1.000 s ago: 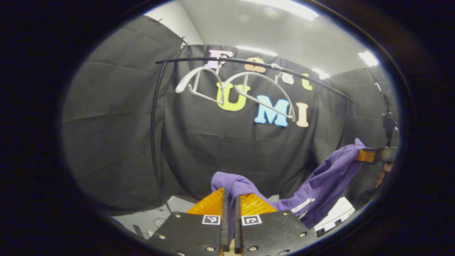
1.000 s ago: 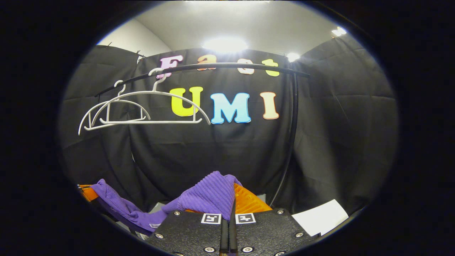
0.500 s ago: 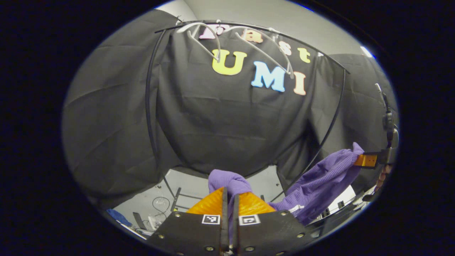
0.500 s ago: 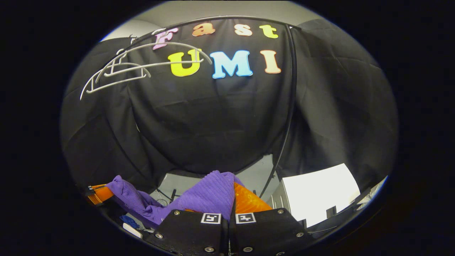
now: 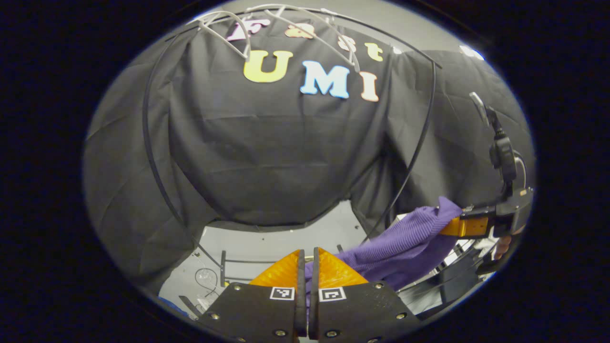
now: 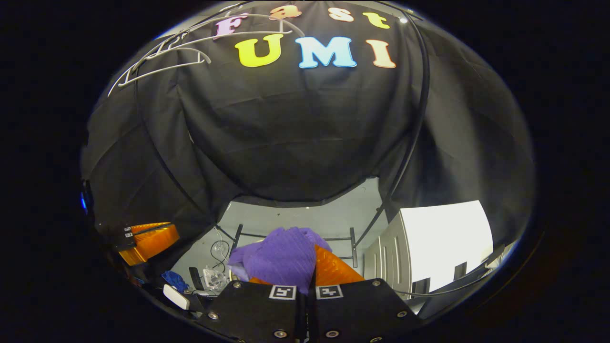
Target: Grasp the clothes on the hanger with both hands and then place them into the laundry hamper below.
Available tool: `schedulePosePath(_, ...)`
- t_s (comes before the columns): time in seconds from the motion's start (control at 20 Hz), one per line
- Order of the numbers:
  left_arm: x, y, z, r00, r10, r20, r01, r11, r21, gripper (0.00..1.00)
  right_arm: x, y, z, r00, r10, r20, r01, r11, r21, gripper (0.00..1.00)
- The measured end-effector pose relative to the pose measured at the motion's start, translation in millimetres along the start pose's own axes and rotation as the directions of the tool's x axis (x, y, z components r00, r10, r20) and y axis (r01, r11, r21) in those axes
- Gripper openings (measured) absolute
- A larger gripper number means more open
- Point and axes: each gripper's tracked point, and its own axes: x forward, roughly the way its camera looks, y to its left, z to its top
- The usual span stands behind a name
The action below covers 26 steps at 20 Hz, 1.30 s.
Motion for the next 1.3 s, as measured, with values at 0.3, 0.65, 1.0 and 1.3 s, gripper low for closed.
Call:
schedulePosePath(0.3,3.5,11.0,-57.1,0.994,0.03,-0.106,-0.038,0.996,-0.075,0.04,39.3,25.7,-38.7,0.987,0.043,-0.158,-0.053,0.997,-0.056,0.04)
schedulePosePath(0.65,-6.8,13.2,-67.4,0.994,0.067,-0.091,-0.073,0.995,-0.063,0.66,20.3,35.1,-54.7,0.979,0.056,-0.195,-0.069,0.996,-0.059,0.94)
schedulePosePath(1.0,-5.5,-12.2,-59.0,0.998,0.049,-0.037,-0.049,0.999,-0.015,0.96,-15.6,-27.9,-18.0,0.998,-0.039,-0.043,0.037,0.998,-0.041,0.97)
schedulePosePath(1.3,-9.9,-47.6,-35.4,0.996,0.085,-0.011,-0.085,0.996,0.007,0.95,-32.4,-76.3,-14.9,0.998,-0.056,-0.002,0.056,0.998,0.014,0.97)
